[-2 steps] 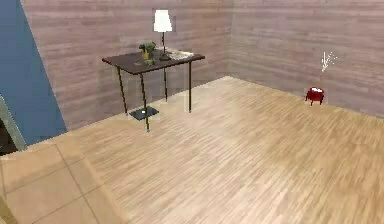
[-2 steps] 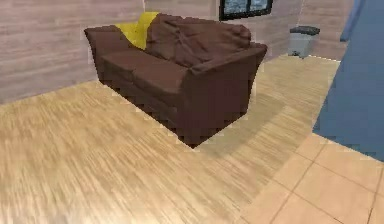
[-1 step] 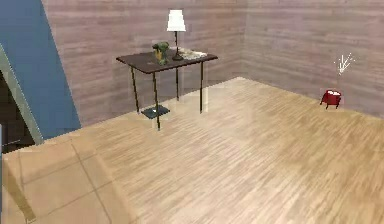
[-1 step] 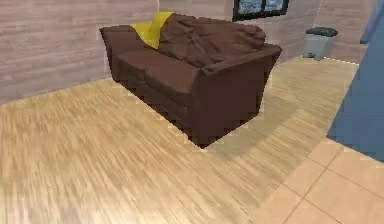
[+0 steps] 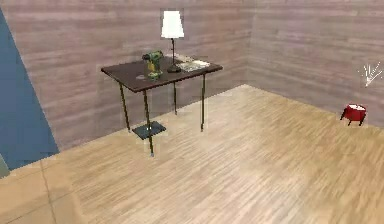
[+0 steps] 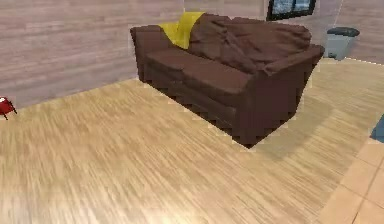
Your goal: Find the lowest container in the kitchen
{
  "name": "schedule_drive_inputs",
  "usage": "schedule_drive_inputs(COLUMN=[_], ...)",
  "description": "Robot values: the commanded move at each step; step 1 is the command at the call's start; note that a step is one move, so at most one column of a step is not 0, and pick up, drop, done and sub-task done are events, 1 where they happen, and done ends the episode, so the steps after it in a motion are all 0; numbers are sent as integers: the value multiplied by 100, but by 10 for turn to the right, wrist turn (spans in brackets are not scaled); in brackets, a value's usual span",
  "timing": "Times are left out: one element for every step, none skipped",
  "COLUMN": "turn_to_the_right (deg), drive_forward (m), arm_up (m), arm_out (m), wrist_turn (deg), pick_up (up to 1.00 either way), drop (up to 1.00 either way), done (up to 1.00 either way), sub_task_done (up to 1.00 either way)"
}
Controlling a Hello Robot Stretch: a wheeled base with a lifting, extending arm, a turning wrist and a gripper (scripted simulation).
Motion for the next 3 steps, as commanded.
schedule_drive_inputs(turn_to_the_right=[-390, 0, -450], drive_forward=[0, 40, 0], arm_up=[0, 0, 0], arm_out=[0, 0, 0], wrist_turn=[0, 0, 0], pick_up=[0, 0, 0], drop=[0, 0, 0], done=[0, 0, 0], sub_task_done=[0, 0, 0])
